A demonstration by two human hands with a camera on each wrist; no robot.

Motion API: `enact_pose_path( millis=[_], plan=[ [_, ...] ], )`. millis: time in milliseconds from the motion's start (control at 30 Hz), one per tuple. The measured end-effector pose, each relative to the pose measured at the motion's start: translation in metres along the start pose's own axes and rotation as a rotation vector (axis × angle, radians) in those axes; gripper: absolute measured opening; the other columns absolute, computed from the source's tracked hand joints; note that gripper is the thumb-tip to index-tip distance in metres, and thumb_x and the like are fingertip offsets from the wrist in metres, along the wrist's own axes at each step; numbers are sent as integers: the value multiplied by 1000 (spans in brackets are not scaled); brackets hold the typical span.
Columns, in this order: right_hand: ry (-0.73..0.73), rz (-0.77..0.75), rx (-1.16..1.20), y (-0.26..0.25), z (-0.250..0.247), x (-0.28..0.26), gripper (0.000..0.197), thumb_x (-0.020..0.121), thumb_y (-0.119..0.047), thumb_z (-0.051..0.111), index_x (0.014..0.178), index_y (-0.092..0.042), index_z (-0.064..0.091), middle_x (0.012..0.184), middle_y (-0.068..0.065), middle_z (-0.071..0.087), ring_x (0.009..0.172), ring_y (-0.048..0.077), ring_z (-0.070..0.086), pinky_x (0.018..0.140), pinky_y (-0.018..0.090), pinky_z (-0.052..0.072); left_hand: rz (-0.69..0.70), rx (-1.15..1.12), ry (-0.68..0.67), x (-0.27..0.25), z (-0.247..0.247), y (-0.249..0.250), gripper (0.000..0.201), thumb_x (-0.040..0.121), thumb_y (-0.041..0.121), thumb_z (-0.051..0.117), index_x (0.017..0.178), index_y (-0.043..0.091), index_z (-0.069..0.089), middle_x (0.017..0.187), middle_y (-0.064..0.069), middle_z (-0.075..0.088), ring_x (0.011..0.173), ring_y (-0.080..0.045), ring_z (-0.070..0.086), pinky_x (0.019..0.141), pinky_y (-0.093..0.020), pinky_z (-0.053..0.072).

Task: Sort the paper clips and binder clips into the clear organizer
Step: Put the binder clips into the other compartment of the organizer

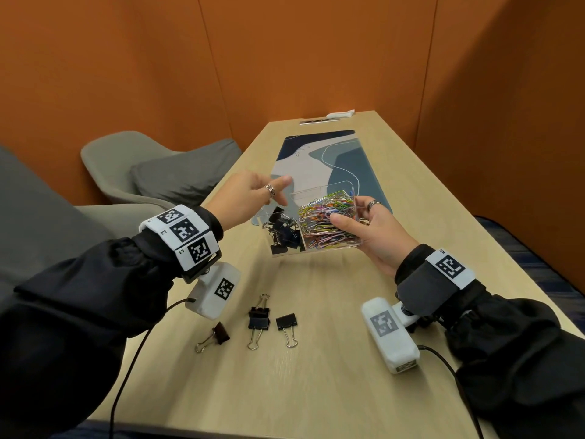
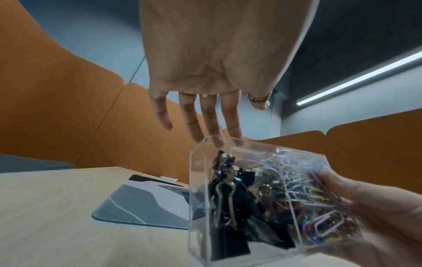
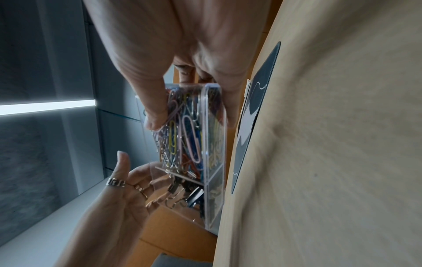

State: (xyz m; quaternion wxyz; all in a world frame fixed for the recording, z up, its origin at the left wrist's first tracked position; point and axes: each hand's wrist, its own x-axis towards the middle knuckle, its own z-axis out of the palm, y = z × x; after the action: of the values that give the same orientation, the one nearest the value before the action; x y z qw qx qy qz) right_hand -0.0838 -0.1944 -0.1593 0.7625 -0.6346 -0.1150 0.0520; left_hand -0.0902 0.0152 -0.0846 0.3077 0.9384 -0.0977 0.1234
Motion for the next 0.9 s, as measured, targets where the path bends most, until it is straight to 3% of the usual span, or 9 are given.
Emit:
enact_pose_path(
  millis=[133, 200, 300, 400, 500, 567, 667, 767, 900],
  plan=[
    [13, -1, 5, 0, -1, 1, 78, 60, -30, 75, 128, -8, 44, 119, 11, 62, 109, 28, 62, 97, 48, 49, 28, -6, 12, -8, -4, -3, 43, 97, 46, 37, 95, 19, 70, 103, -1, 67, 85, -9, 56, 75, -14, 37],
    [20, -2, 5, 1, -1, 2, 79, 60, -31, 75, 128, -7, 44, 119, 11, 63, 108, 28, 63, 97, 49, 49, 70, 25, 82, -12, -7, -7, 36, 96, 43, 41, 98, 18, 66, 95, 5, 62, 89, -13, 54, 75, -12, 36],
    [33, -3, 6, 2, -1, 3, 77, 61, -31, 75, 127, -7, 44, 118, 11, 63, 108, 28, 63, 97, 49, 49, 135, -42, 169, -19, -11, -12, 25, 92, 40, 53, 84, 17, 57, 77, 9, 53, 73, -5, 48, 64, -14, 37],
    [45, -5, 12, 2, -2, 3, 76, 61, -30, 75, 126, -7, 45, 118, 11, 63, 108, 29, 63, 97, 50, 49, 127, -102, -104, -26, -17, -12, 32, 84, 43, 60, 75, 13, 54, 68, 3, 49, 60, -3, 42, 60, -17, 36],
    [51, 0, 23, 2, -1, 4, 75, 61, -28, 75, 126, -5, 45, 115, 10, 64, 108, 30, 63, 97, 51, 49, 24, 96, -593, -34, -13, -15, 24, 77, 42, 70, 83, 21, 61, 78, 8, 58, 67, -4, 51, 64, -17, 43],
    [53, 3, 26, 3, -1, 4, 68, 67, -23, 75, 125, -4, 45, 113, 9, 65, 107, 31, 64, 96, 51, 49, -39, 227, -761, -38, -6, -19, 25, 74, 42, 75, 92, 31, 61, 91, 11, 60, 77, -4, 57, 70, -16, 45],
    [56, 6, 24, 4, -2, 5, 63, 70, -20, 74, 124, -5, 46, 111, 8, 65, 105, 30, 64, 96, 51, 49, -114, 312, -862, -43, 2, -18, 45, 69, 45, 79, 107, 38, 56, 106, 13, 56, 93, -7, 61, 80, -21, 48],
    [52, 7, 21, 3, -3, 4, 66, 69, -22, 74, 126, -5, 45, 111, 8, 64, 104, 29, 64, 95, 50, 50, -117, 413, -949, -47, 9, -16, 66, 64, 44, 83, 120, 40, 48, 116, 14, 46, 89, -2, 55, 86, -27, 50],
    [52, 12, 21, 4, -3, 5, 67, 69, -22, 75, 126, -5, 45, 115, 11, 64, 105, 29, 64, 95, 50, 50, -50, 454, -966, -52, 17, -15, 72, 59, 38, 87, 118, 38, 45, 115, 10, 39, 78, -2, 50, 72, -20, 49]
  ],
)
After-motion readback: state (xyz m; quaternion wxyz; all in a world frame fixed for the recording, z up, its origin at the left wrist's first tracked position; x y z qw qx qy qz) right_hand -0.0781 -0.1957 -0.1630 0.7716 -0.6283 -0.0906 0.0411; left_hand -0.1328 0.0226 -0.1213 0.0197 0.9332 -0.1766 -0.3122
